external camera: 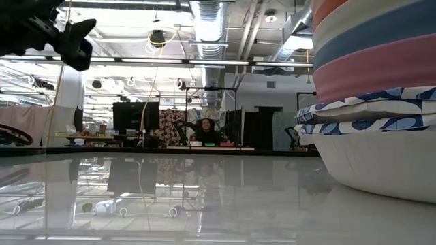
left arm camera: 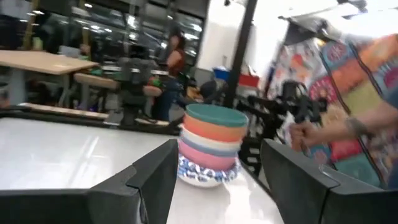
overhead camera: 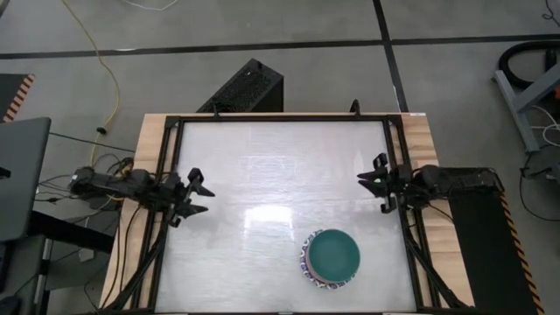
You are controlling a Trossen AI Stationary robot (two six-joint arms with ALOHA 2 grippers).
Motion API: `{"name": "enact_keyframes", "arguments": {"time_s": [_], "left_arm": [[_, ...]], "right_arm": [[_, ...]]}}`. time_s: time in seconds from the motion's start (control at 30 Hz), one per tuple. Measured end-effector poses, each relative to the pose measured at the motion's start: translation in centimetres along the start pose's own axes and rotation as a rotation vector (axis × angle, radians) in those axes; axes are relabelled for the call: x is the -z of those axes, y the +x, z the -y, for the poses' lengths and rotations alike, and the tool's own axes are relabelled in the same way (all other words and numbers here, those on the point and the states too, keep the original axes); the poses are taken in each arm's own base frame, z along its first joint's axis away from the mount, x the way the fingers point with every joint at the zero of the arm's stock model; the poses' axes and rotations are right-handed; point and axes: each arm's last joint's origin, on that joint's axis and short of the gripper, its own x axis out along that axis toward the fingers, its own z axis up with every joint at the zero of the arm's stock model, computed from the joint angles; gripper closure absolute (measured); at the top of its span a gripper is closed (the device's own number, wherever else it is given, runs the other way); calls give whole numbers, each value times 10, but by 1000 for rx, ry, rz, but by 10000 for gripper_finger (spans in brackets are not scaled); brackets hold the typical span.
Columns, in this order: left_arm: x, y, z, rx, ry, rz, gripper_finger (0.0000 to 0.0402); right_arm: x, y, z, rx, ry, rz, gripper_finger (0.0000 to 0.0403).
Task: Nest bowls inside each other
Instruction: Return to Home Position
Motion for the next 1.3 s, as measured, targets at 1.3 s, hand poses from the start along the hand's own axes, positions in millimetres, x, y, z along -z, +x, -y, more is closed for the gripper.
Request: {"name": "enact_keyframes", "arguments": {"time_s": [1.3], "left_arm": [[4, -1, -12, -199, 195, -38, 182]], "right_arm": [[17, -1, 9, 83, -118, -182, 298]]}}
